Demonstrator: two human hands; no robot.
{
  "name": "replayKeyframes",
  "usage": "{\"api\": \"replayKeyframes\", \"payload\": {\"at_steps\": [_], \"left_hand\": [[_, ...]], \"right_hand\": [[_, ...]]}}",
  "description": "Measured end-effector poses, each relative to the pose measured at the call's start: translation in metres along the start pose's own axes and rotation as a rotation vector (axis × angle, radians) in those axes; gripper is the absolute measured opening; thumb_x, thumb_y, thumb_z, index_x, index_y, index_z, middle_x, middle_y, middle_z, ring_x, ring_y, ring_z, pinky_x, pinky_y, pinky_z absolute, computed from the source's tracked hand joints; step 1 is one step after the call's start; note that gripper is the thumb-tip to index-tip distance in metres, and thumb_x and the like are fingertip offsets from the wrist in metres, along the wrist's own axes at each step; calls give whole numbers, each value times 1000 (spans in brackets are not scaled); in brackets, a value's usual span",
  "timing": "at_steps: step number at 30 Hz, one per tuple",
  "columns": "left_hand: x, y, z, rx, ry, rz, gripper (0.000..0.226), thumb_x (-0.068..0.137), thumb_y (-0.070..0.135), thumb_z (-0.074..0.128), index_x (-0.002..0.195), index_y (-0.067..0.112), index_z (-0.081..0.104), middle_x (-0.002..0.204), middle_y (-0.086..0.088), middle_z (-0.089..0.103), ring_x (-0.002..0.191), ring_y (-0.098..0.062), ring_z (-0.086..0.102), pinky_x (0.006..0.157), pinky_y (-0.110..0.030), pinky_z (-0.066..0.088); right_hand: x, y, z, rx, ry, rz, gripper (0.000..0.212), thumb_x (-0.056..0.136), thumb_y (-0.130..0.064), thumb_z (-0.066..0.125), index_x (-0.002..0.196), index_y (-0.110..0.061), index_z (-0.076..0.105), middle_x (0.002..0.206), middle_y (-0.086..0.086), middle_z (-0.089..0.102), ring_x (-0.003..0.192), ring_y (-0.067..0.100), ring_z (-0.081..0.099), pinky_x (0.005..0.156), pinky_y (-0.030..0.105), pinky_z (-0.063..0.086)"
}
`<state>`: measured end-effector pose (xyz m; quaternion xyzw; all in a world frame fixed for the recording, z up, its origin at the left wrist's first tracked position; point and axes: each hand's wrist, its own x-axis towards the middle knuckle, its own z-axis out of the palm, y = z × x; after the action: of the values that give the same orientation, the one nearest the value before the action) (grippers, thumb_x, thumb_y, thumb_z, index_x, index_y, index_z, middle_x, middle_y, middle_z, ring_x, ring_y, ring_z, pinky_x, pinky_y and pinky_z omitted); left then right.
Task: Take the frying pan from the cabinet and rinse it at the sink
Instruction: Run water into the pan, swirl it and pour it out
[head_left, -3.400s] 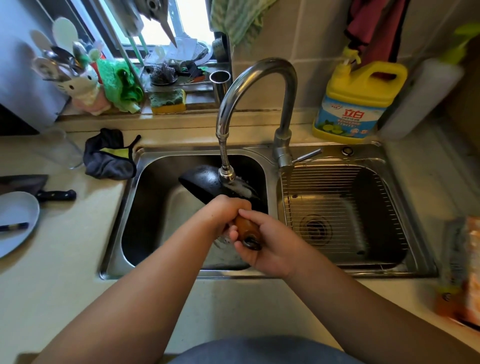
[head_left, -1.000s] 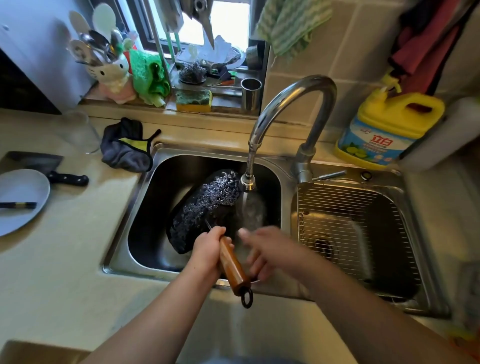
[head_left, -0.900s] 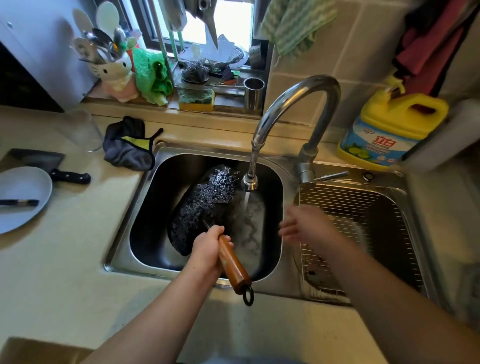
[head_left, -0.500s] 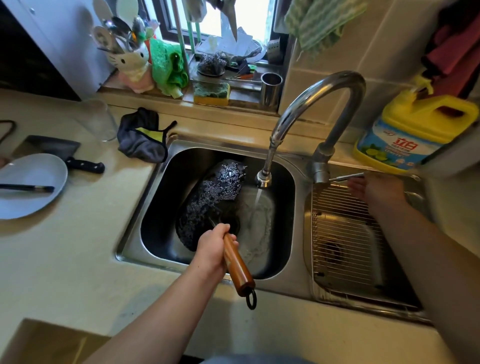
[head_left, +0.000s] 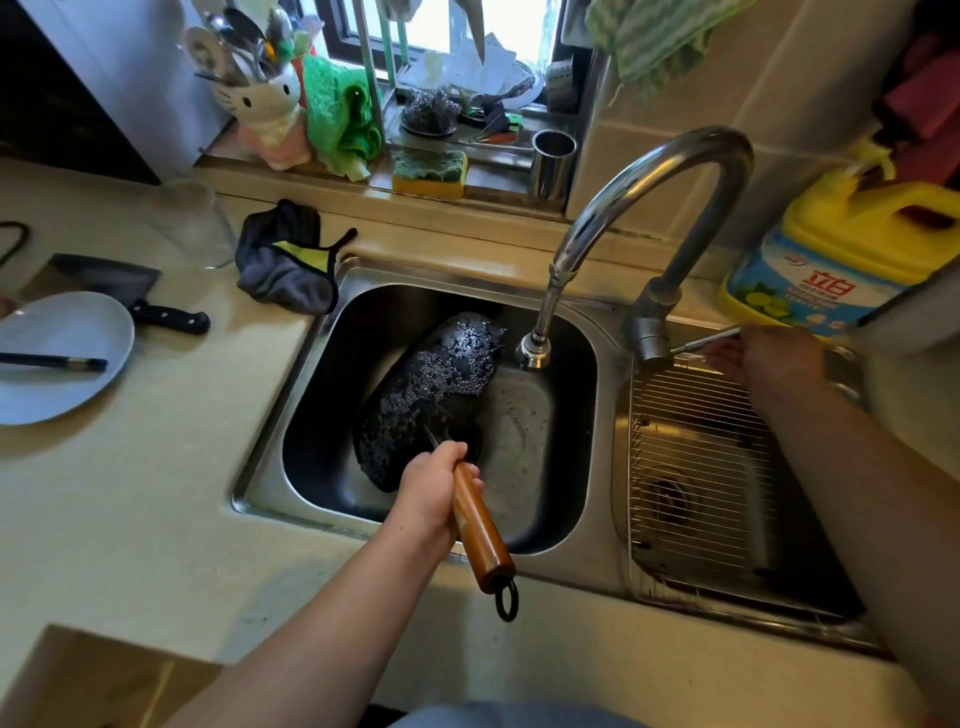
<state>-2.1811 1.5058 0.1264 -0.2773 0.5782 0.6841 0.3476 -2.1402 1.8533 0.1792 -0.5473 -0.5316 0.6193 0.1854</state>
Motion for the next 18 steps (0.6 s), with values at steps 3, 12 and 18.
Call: {"api": "replayKeyframes", "payload": {"at_steps": [3,12,18], "left_hand": [[1,0,1,-19,-2,-3,14,92,17,58,89,4,53,47,0,57,37,-10,54,41,-24,46],[-3,3,3,-33,15,2,16,91,16,58,86,2,55,48,-2,56,37,-11,54,47,-26,46],[-9,9,4,-20,29,10,22,93,16,56,76,2,56,49,-4,55,35,-11,52,43,-22,45]], "right_hand": [[-1,-3,1,13,-36,38,18,102,-12,45,88,-12,57,97,14,71,81,20,73,58,30,59],[-111,69,17,14,-324,277,35,102,-35,47,115,-5,61,93,15,75,79,23,75,65,34,58],[-229,108,51,-85,-858,655,53,98,-47,51,108,3,66,87,19,74,72,25,73,59,32,59]]}}
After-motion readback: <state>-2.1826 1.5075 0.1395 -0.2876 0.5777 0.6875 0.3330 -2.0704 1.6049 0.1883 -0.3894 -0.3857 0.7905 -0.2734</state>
